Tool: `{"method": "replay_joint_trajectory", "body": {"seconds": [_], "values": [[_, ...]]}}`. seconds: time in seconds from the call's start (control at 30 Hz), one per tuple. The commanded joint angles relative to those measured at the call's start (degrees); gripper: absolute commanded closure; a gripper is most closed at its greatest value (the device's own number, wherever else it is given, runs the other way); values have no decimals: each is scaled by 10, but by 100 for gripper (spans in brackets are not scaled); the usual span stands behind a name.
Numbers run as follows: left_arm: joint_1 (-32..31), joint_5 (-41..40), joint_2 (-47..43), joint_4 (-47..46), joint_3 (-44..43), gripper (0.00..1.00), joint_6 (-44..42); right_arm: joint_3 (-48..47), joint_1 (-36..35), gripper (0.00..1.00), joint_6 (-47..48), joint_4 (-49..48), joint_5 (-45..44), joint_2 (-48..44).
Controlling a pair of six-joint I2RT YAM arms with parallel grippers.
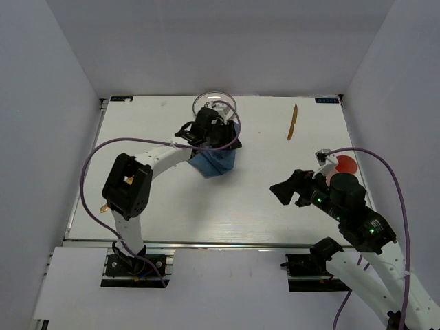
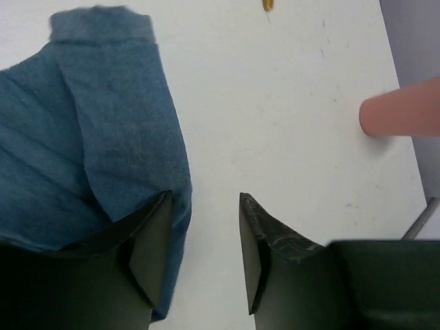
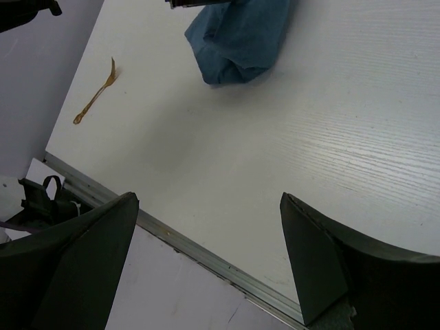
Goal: Set the dinner table for one person
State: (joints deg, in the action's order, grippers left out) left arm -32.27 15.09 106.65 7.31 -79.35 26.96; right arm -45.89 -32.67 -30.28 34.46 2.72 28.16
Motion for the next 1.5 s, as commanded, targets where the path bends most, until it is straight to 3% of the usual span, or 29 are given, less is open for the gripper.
{"method": "replay_joint_trajectory", "body": {"seconds": [0.0,0.03,0.1,0.23,0.33,0.37,0.4,0.5,0.57,0.63,0.77,0.97,1.13,1.27,1.47], "values": [[-46,18,7,-12,-34,45,5,17,-2,11,-12,-36,-15,0],[-53,8,1,-22,-30,42,10,23,-2,11,-13,-40,-15,4],[-64,-11,-13,-59,-4,26,12,26,-2,11,-14,-42,-23,7],[-76,-45,-50,-61,10,17,12,26,-1,11,-15,-46,-43,9],[-76,-167,-125,-41,56,6,43,28,-1,11,-11,-54,-54,16],[-76,-202,-174,-25,70,2,57,32,-2,11,-8,-59,-60,20],[-76,-296,-195,0,90,2,117,34,-1,11,-6,-66,-61,31],[-61,-438,-255,168,81,2,234,42,-1,11,14,-117,-58,77],[-68,-491,-291,243,73,2,239,36,1,11,35,-163,-65,135],[-68,-488,-319,276,81,2,231,23,1,11,48,-206,-62,187],[-62,-455,-394,313,103,2,167,-63,15,11,78,-244,-50,398],[-62,-375,-478,360,135,2,73,-303,74,12,106,-216,15,692],[-62,-407,-537,387,191,2,58,-550,106,14,108,-124,87,903],[-62,-408,-579,373,233,2,51,-662,112,16,109,-74,125,994],[-62,-383,-572,363,234,2,41,-682,110,21,115,-99,223,1038]]}}
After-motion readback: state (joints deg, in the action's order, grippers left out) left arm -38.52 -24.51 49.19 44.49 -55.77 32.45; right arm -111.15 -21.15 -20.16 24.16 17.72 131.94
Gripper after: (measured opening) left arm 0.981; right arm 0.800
